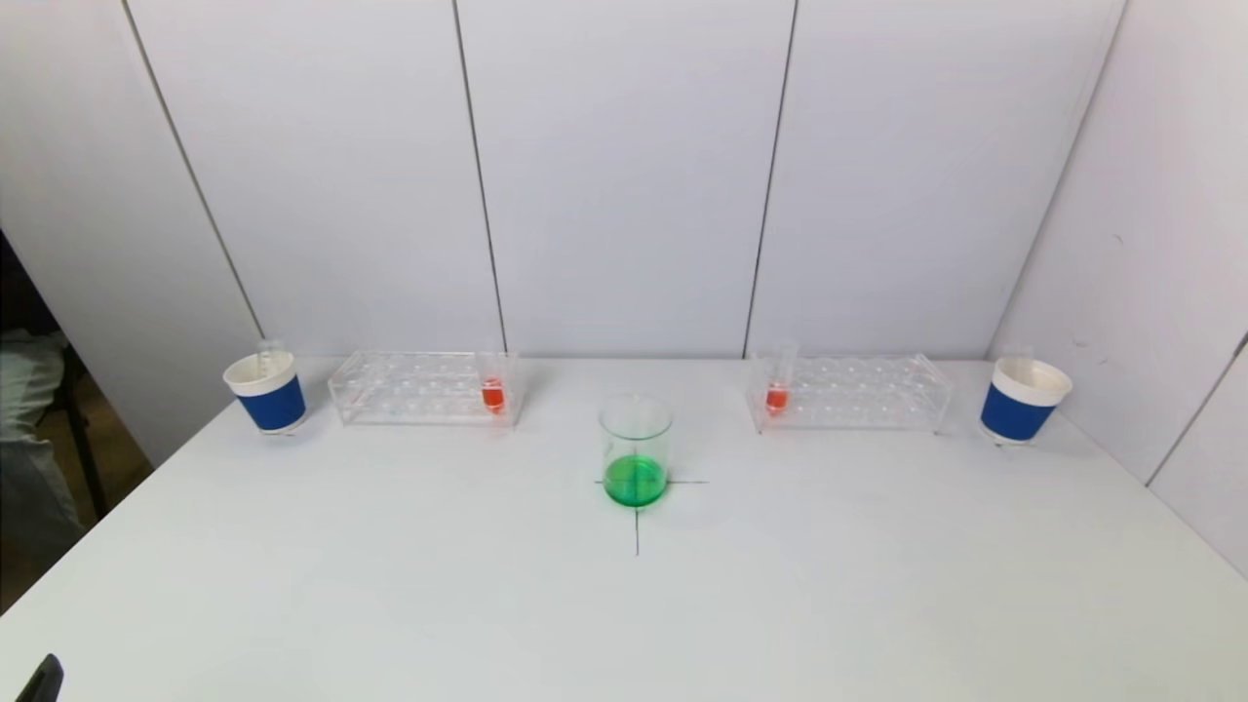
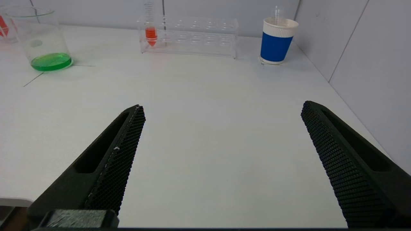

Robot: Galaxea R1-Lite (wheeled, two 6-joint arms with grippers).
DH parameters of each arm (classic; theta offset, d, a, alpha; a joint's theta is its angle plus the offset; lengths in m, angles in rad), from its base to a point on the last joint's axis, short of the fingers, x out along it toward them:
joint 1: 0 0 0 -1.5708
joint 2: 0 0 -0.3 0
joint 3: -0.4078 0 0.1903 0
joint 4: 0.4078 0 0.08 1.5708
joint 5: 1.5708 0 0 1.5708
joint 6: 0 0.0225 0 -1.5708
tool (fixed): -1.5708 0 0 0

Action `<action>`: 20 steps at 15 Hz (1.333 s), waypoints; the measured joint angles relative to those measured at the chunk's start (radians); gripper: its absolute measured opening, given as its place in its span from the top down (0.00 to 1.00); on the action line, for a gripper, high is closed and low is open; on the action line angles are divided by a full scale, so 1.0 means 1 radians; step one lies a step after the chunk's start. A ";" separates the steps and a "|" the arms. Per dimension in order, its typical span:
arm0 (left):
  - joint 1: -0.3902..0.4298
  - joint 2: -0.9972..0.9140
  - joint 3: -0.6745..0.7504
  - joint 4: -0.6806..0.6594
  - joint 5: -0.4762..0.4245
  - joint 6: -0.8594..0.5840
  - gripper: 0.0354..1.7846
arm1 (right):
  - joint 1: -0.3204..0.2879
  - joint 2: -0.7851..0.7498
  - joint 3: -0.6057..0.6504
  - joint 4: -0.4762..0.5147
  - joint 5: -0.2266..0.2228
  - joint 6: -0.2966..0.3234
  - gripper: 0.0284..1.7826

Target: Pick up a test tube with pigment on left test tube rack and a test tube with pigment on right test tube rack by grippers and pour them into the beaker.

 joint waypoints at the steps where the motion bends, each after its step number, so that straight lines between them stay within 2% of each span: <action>1: 0.000 -0.004 0.000 0.024 -0.035 -0.020 0.01 | 0.000 0.000 0.000 0.000 0.000 0.000 0.01; 3: -0.001 -0.017 0.000 0.070 -0.108 -0.078 0.01 | 0.000 0.000 0.000 0.000 0.000 0.000 0.01; 12: -0.037 -0.219 0.000 0.334 -0.190 -0.090 0.01 | 0.000 0.000 0.000 0.000 0.000 0.000 0.01; 20: -0.039 -0.250 0.000 0.335 -0.182 -0.156 0.01 | 0.000 0.000 0.000 0.000 0.000 0.000 0.01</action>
